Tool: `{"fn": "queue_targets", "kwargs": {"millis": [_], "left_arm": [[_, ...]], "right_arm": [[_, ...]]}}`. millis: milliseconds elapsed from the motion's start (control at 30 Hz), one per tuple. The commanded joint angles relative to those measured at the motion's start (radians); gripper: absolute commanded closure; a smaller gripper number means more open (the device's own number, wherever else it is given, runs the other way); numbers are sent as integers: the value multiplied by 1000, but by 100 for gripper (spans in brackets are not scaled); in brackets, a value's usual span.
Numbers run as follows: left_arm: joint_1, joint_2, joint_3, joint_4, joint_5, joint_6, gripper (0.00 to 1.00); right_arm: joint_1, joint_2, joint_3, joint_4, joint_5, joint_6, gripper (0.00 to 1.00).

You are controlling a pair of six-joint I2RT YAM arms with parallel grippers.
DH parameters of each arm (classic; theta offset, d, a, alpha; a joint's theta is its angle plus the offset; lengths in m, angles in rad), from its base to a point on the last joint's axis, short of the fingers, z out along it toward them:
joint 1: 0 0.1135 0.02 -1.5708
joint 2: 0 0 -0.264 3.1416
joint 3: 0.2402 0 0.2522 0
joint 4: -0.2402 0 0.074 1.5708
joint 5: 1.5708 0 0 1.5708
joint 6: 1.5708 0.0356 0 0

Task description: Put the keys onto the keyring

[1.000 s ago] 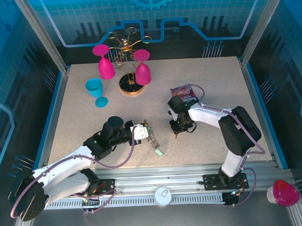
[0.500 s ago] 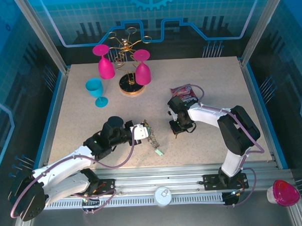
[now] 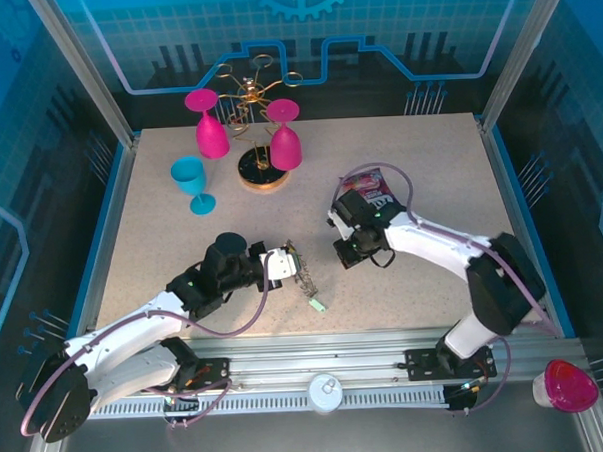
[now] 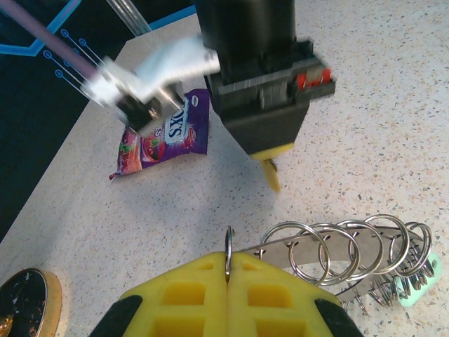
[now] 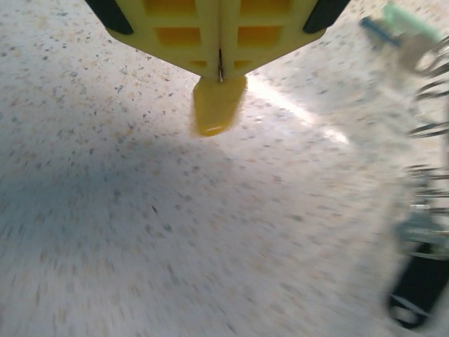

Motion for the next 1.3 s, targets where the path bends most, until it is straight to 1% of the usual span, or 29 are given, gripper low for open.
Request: {"fn": "queue_targets", "kwargs": {"millis": [0, 133, 300, 400, 467, 567, 767, 900, 1267], "left_arm": [[-4, -10, 12, 22, 1, -12, 100], [-5, -7, 16, 29, 7, -12, 100], [-5, -1, 27, 38, 32, -28, 100], [-5, 0, 25, 49, 52, -49, 100], [-5, -1, 26, 55, 64, -65, 100], [-5, -3, 20, 72, 83, -97, 100], [-5, -9, 3, 93, 96, -127, 100], [-4, -5, 3, 102, 103, -138, 100], [-4, 11, 9, 104, 119, -163, 100]], "right_arm": [[37, -123, -34, 20, 23, -119, 100], [84, -263, -100, 127, -17, -250, 100], [84, -379, -184, 254, -190, -355, 100], [78, -429, -232, 335, -299, -404, 100], [76, -447, -251, 374, -341, -428, 100], [73, -450, -245, 385, -404, -468, 100], [71, -452, -249, 440, -464, -512, 100], [73, -424, -232, 453, -491, -526, 100], [87, -360, -214, 508, -476, -538, 100]]}}
